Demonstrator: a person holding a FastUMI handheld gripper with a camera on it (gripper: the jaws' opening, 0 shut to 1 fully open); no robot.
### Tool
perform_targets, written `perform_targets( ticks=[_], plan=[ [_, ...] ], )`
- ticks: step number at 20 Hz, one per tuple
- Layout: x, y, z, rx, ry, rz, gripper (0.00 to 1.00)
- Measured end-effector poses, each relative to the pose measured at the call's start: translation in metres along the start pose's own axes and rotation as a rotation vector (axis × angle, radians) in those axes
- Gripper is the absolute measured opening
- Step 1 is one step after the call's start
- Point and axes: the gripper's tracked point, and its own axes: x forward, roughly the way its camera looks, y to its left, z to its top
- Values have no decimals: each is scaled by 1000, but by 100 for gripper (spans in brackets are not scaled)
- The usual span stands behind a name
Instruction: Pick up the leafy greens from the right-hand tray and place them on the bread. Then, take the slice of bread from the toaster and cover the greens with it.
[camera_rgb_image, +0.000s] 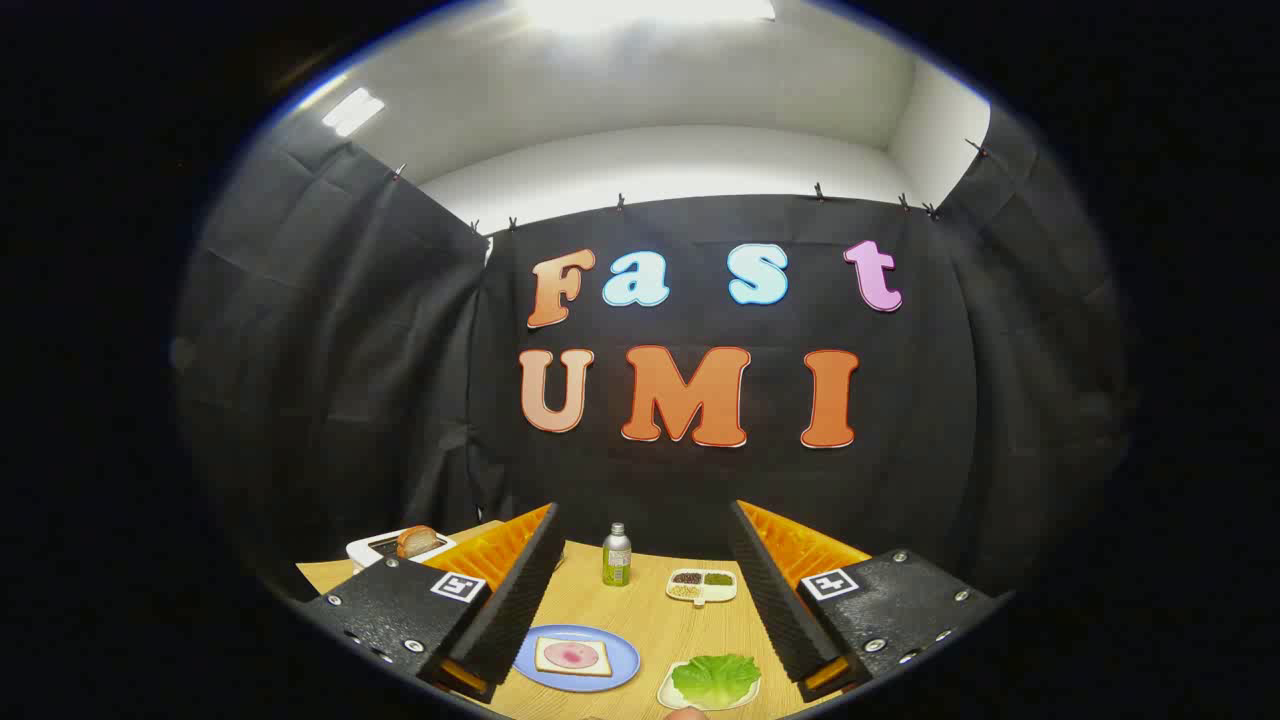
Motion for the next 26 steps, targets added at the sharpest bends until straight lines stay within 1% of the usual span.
perform_targets(
  ticks=[4,8,21,26],
  plan=[
    [0,2,0,1,4,9,99],
    [-1,-2,2,-6,-9,-5,99],
    [1,-7,-7,5,3,-9,99],
    [1,-15,-9,7,0,-30,99]
  ],
)
